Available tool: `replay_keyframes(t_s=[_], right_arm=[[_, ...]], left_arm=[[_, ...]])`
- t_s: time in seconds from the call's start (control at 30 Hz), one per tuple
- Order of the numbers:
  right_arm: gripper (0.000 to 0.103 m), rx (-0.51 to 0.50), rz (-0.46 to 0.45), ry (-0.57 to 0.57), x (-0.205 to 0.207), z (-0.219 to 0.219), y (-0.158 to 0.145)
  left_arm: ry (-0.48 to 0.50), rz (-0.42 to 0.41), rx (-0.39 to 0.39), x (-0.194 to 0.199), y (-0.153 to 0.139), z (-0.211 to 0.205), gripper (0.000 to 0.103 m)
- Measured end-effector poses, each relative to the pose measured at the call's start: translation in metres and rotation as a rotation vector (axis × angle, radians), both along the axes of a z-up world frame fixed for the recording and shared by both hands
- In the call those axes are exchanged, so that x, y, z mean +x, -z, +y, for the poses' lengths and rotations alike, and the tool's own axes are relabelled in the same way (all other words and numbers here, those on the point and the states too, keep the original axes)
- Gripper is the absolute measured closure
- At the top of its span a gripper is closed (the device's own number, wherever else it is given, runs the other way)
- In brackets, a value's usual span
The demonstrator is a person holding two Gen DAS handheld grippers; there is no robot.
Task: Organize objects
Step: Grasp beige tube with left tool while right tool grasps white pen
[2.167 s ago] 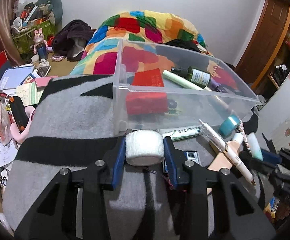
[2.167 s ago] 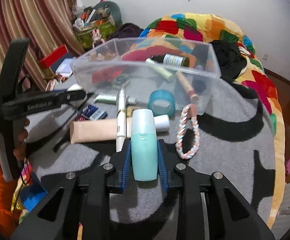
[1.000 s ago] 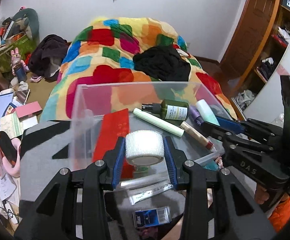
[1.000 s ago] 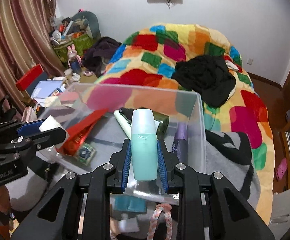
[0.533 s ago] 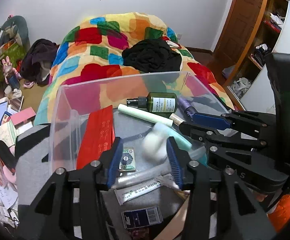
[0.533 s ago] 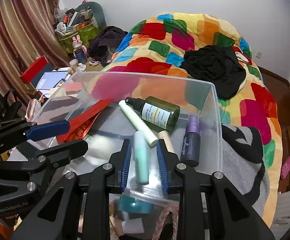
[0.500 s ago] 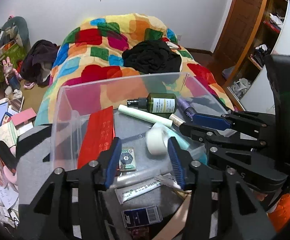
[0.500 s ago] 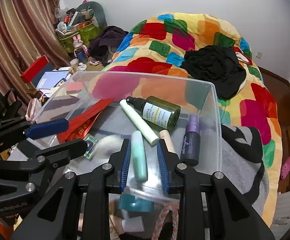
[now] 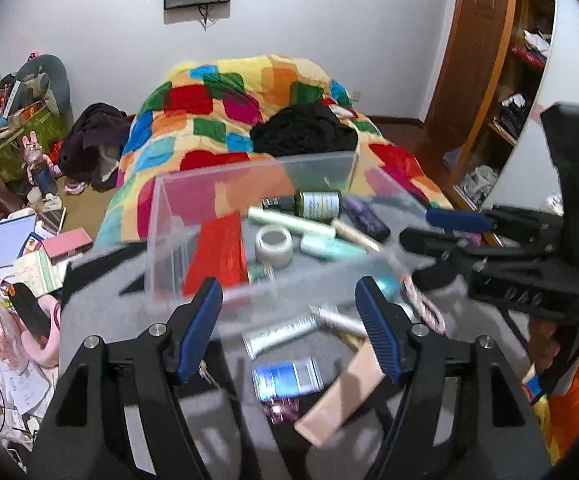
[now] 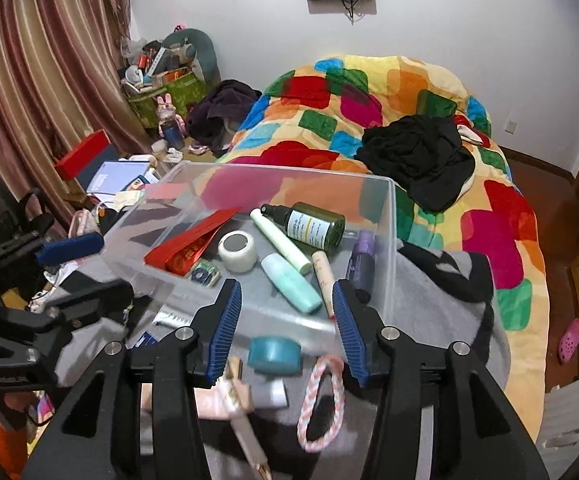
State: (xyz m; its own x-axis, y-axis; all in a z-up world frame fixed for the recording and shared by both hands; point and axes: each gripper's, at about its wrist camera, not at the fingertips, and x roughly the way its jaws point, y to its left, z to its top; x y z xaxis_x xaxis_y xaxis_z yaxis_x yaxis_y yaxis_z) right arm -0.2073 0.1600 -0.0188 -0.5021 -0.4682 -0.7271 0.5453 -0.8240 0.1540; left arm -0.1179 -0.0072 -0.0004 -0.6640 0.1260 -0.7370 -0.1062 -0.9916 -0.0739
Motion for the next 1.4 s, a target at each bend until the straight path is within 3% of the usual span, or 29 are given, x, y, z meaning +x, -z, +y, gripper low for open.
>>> replay_keyframes(t_s=[0.37, 0.43, 0.5, 0.53, 0.6, 0.67, 0.9, 1.07, 1.4], right_arm=[[0.06, 0.061, -0.086, -0.109, 0.05, 0.0, 0.046], [0.067, 0.073, -0.102, -0.124, 0.054, -0.002, 0.054], [0.081, 0.076, -0.125, -0.135, 0.055, -0.003, 0.06], [0.085, 0.073, -0.134, -0.137, 0.054, -0.002, 0.062], [0.088, 0.05, -0.143, -0.138, 0.055, 0.0, 0.062], [0.089, 0.024, -0.142, -0.142, 0.058, 0.002, 0.06], [0.093, 0.01, -0.078, -0.132, 0.074, 0.008, 0.044], [0.093, 0.038, -0.062, -0.112, 0.08, 0.018, 0.044], [0.093, 0.049, -0.119, -0.039, 0.087, 0.056, 0.06]], left_arm=[[0.074, -0.132, -0.034, 0.035, 0.059, 0.023, 0.034], [0.075, -0.145, -0.033, 0.038, 0.065, 0.026, 0.034], [0.068, -0.136, -0.025, 0.041, 0.067, 0.026, 0.035], [0.065, -0.129, -0.018, 0.043, 0.067, 0.026, 0.037], [0.059, -0.121, -0.01, 0.046, 0.065, 0.026, 0.054], [0.066, -0.123, 0.007, 0.048, 0.065, 0.026, 0.064], [0.093, -0.113, 0.042, 0.066, 0.06, 0.027, 0.089], [0.094, -0.124, -0.007, 0.087, 0.064, 0.028, 0.096], [0.092, -0.117, -0.017, 0.095, 0.054, 0.018, 0.094]])
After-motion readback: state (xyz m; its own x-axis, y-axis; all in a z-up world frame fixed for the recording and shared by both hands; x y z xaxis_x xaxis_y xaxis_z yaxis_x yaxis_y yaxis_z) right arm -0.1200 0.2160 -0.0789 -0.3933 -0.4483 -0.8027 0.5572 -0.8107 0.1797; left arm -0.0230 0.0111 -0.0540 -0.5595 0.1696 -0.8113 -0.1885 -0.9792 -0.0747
